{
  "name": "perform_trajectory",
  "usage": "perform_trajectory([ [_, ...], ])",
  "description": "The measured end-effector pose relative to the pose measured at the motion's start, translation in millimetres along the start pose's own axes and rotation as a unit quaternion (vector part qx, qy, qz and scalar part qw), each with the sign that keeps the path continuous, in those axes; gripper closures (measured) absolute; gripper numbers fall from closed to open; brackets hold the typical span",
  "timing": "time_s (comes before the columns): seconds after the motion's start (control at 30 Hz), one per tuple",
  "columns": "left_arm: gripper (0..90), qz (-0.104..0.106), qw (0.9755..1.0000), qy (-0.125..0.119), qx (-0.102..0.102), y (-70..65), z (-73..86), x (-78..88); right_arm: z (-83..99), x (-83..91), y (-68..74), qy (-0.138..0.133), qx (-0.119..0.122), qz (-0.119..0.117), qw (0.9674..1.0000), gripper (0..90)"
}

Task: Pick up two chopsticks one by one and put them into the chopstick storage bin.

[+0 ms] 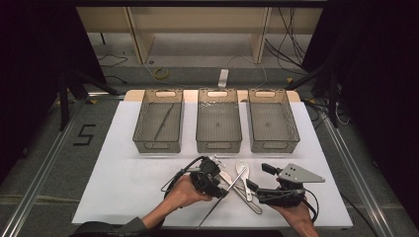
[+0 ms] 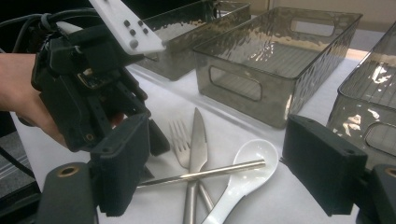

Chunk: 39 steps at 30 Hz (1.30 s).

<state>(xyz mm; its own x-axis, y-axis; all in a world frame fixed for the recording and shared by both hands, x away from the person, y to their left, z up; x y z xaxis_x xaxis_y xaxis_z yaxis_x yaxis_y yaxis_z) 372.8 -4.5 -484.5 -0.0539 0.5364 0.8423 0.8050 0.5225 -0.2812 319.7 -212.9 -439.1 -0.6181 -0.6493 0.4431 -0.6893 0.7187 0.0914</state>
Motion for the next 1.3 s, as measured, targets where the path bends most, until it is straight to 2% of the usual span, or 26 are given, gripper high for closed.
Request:
perform_trajectory([
  [0.1, 51.3, -0.013, 0.9998, 0.009, -0.013, -1.7, -1.6, -3.6, -0.1, 0.0, -0.2, 0.000, 0.000, -0.001, 1.0000, 24.0],
  [0.27, 57.4, -0.011, 0.9998, 0.013, -0.011, -1.7, -2.0, -7.7, 0.0, 0.2, -0.4, -0.001, -0.002, -0.001, 1.0000, 24.0],
  [0.4, 63.5, -0.006, 0.9996, 0.020, -0.017, -4.2, -2.4, -11.1, 0.1, 0.1, -0.2, 0.001, 0.000, -0.002, 1.0000, 24.0],
  [0.5, 67.4, -0.017, 0.9989, 0.032, -0.029, -6.4, -2.2, -15.1, 0.1, -0.1, -0.7, -0.001, -0.003, -0.002, 1.0000, 24.0],
  [0.7, 75.0, -0.033, 0.9981, 0.034, -0.040, -8.3, -3.1, -16.4, 0.1, 0.0, -1.2, -0.001, -0.004, -0.002, 1.0000, 24.0],
  [0.93, 81.9, -0.046, 0.9975, 0.035, -0.041, -7.6, -3.3, -16.6, 0.2, 0.5, -1.9, 0.000, -0.005, -0.002, 1.0000, 24.1],
  [1.1, 83.7, -0.045, 0.9977, 0.034, -0.037, -6.6, -3.4, -16.4, 0.3, 0.3, -1.7, 0.000, -0.005, -0.003, 1.0000, 24.1],
  [1.3, 84.9, -0.054, 0.9968, 0.033, -0.048, -6.7, -2.7, -14.7, 0.3, 0.5, -1.6, 0.000, -0.004, -0.003, 1.0000, 24.2],
])
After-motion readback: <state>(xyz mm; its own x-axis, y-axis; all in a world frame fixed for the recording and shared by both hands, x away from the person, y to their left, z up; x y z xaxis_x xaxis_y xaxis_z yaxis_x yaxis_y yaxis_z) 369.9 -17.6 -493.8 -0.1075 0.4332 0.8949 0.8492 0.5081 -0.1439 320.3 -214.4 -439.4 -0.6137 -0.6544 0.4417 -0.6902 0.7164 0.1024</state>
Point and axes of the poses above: each handheld gripper's, and its own axes: x roughly backward along the jaws, z roughly out of its underside, y roughly to its left, the point moved 3 cm from there along -x, roughly forward along the jaws, and after that the axes turned 3 degrees about y, right-handed, at the moved point
